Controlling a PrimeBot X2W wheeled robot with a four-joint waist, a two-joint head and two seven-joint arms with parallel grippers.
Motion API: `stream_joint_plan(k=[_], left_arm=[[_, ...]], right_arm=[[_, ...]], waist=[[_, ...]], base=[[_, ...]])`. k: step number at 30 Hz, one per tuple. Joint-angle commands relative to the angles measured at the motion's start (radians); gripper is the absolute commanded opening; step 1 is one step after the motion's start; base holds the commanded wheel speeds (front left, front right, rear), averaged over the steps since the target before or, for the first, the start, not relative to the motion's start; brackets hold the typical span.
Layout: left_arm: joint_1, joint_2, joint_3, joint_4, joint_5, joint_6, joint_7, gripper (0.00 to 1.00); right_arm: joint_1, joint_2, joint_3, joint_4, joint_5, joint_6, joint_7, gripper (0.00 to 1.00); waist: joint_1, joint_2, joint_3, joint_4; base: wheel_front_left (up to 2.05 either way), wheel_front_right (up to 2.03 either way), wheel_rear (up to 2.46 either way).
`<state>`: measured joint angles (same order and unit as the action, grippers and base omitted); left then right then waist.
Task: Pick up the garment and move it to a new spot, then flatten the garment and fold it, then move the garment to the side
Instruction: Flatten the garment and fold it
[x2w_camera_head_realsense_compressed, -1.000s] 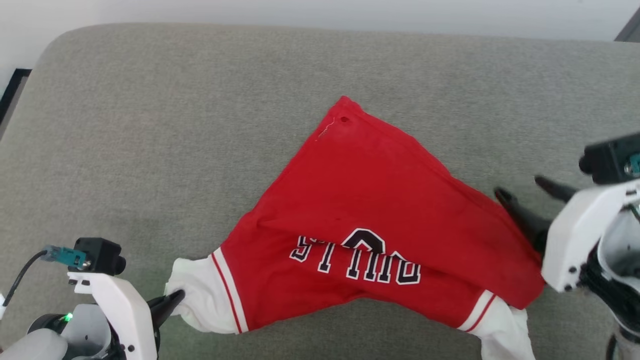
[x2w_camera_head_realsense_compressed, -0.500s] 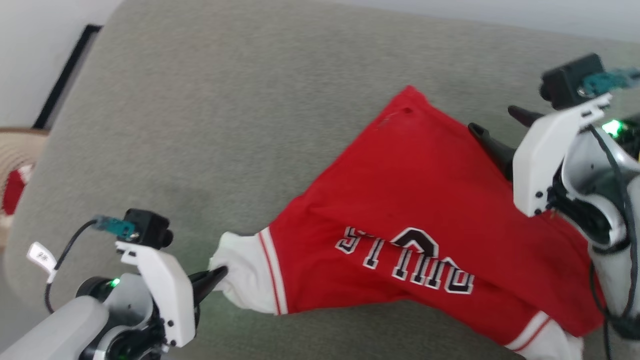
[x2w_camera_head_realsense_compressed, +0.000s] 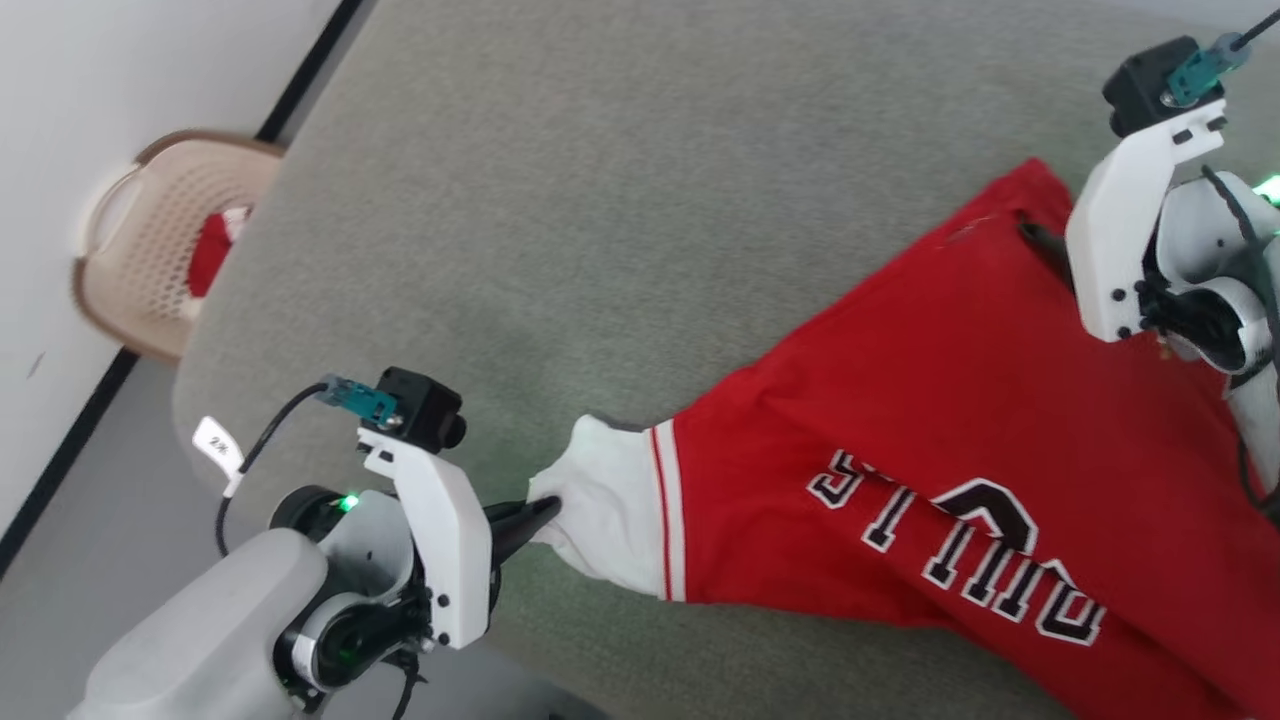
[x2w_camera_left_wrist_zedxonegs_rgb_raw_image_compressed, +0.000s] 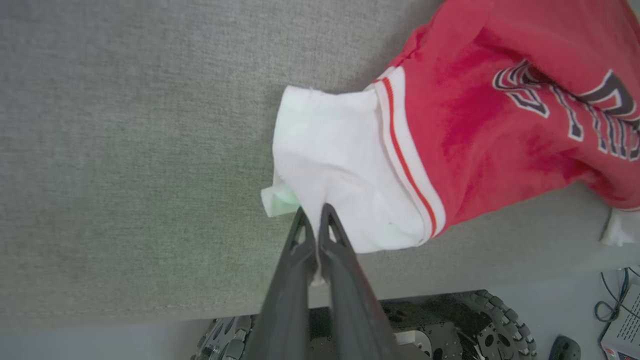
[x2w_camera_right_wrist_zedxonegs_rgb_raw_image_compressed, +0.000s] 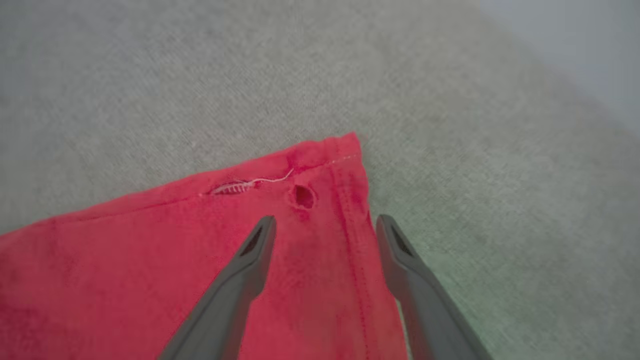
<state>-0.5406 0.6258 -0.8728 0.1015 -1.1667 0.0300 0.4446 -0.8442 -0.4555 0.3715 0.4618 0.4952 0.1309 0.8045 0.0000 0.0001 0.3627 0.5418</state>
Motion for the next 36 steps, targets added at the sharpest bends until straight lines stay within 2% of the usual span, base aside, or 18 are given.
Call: stream_joint_plan(k=[1, 7, 11, 12, 13, 17, 22, 24, 25, 27, 33, 36], left_arm=[[-0.015, -0.009, 0.0, 0.007, 0.008, -0.007, -0.005, 0.0], [-0.029, -0.032, -0.001, 0.041, 0.007, -0.024, -0.017, 0.0], [-0.039, -0.042, 0.0, 0.064, 0.003, -0.033, -0.019, 0.0], [-0.043, -0.043, 0.001, 0.071, 0.002, -0.037, -0.018, 0.0], [-0.05, -0.045, 0.001, 0.077, 0.001, -0.039, -0.015, 0.0], [-0.078, -0.044, 0.011, 0.104, -0.001, -0.05, -0.008, 0.0], [-0.118, -0.015, 0.038, 0.126, -0.001, -0.051, -0.001, 0.0], [-0.141, 0.008, 0.053, 0.13, 0.004, -0.045, 0.004, 0.0], [-0.17, 0.037, 0.07, 0.125, 0.011, -0.037, 0.013, 0.0], [-0.183, 0.051, 0.077, 0.124, 0.012, -0.034, 0.022, 0.0], [-0.281, 0.145, 0.116, 0.113, 0.043, -0.009, 0.068, 0.0], [-0.331, 0.182, 0.132, 0.116, 0.063, -0.011, 0.085, 0.0]], right_arm=[[-0.014, 0.005, 0.008, 0.036, 0.016, 0.0, 0.006, 1.0], [-0.007, 0.027, 0.132, 0.256, 0.066, 0.0, 0.138, 1.0], [0.001, 0.023, 0.21, 0.323, 0.101, 0.0, 0.206, 1.0], [-0.002, 0.019, 0.223, 0.327, 0.113, 0.0, 0.205, 0.43], [-0.012, 0.014, 0.22, 0.332, 0.125, 0.0, 0.19, 0.0], [-0.076, -0.002, 0.223, 0.317, 0.156, 0.0, 0.135, 0.0], [-0.148, -0.011, 0.221, 0.266, 0.181, 0.0, 0.063, 0.0], [-0.178, -0.021, 0.225, 0.234, 0.192, -0.001, 0.028, 0.0], [-0.194, -0.032, 0.23, 0.201, 0.203, 0.0, 0.001, 0.0], [-0.201, -0.036, 0.23, 0.188, 0.209, 0.0, -0.013, 0.0], [-0.198, -0.071, 0.221, 0.087, 0.234, 0.0, -0.082, 0.0], [-0.184, -0.081, 0.199, 0.035, 0.227, 0.0, -0.107, 0.0]], waist=[[0.0, -0.0001, 0.027, 0.027], [0.0, -0.0001, 0.051, 0.033], [0.0, -0.0001, 0.053, 0.033], [0.0, -0.0001, 0.051, 0.032], [0.0, -0.0001, 0.049, 0.031], [0.0, -0.0001, 0.038, 0.024], [0.0, -0.0001, 0.02, -0.011], [0.0, -0.0001, 0.006, -0.034], [0.0, -0.0001, -0.01, -0.061], [0.0, -0.0001, -0.019, -0.076], [0.0, -0.0001, -0.08, -0.169], [0.0, -0.0001, -0.112, -0.217]], base=[[0.0, 0.0, 0.0], [0.0, 0.0, 0.0], [0.0, 0.0, 0.0], [0.0, 0.0, 0.0], [0.0, 0.0, 0.0], [0.0, 0.0, 0.0], [0.0, 0.0, 0.0], [0.0, 0.0, 0.0], [0.0, 0.0, 0.0], [0.0, 0.0, 0.0], [0.0, 0.0, 0.0], [0.0, 0.0, 0.0]])
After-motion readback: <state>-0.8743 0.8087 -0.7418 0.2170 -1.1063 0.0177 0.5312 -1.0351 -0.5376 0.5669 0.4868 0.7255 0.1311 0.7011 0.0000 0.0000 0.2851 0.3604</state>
